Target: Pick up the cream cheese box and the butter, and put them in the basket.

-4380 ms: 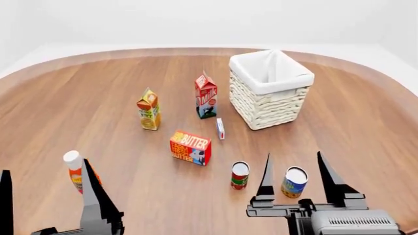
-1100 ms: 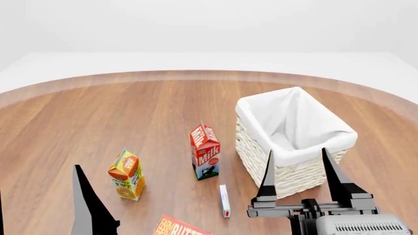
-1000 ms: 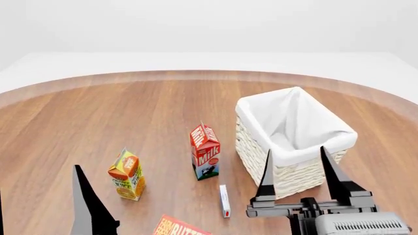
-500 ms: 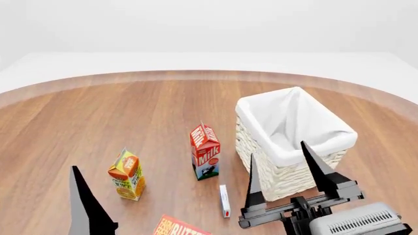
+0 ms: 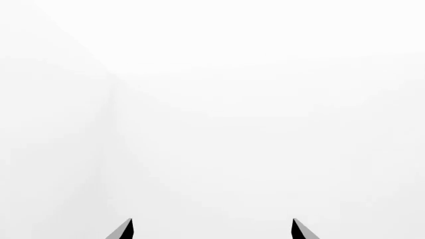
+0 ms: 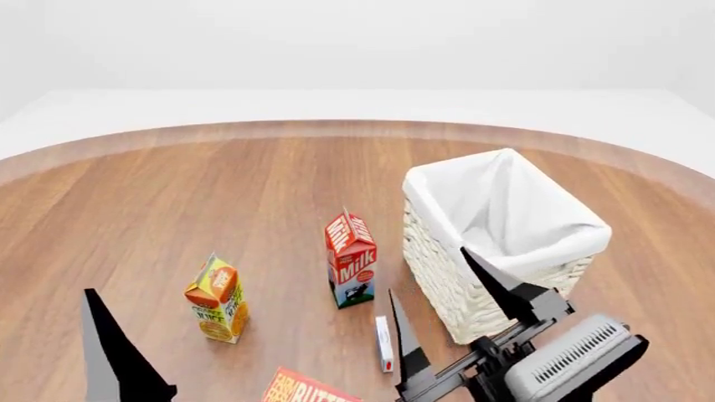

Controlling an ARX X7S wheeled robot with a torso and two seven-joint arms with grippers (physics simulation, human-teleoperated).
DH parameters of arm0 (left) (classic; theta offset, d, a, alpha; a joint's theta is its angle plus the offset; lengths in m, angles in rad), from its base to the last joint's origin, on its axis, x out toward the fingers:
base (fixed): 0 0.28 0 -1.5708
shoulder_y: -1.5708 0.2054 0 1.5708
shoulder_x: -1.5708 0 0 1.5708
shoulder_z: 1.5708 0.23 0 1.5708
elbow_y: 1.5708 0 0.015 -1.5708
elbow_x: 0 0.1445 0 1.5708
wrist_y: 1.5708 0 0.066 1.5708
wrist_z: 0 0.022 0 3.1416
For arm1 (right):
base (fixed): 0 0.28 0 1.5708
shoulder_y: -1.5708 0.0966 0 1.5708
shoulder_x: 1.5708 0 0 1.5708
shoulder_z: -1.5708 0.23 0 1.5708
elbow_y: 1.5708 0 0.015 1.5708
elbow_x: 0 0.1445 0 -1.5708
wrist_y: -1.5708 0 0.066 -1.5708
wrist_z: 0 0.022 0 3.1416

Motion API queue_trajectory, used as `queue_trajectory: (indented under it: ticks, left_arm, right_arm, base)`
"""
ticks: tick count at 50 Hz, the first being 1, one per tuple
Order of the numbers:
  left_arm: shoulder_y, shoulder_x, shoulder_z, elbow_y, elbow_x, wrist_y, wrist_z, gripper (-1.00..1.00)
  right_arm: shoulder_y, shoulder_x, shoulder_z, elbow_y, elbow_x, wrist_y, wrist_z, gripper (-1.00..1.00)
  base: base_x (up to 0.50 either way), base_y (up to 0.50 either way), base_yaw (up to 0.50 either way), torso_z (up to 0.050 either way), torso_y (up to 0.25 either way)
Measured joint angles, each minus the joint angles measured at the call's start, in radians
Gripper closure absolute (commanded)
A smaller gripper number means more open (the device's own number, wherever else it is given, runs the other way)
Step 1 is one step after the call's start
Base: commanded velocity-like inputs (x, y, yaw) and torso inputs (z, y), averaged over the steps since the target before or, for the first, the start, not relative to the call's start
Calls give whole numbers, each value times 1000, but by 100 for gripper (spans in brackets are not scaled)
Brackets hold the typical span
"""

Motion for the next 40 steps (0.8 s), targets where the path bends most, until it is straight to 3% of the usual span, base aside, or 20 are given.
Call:
queue_trajectory:
  ticks: [40]
  left_arm:
    - [7, -13, -34, 17, -11, -7, -32, -100]
  right_arm:
    - [70, 136, -159, 43, 120, -42, -363, -100]
  base:
    - [0, 0, 0, 0, 0]
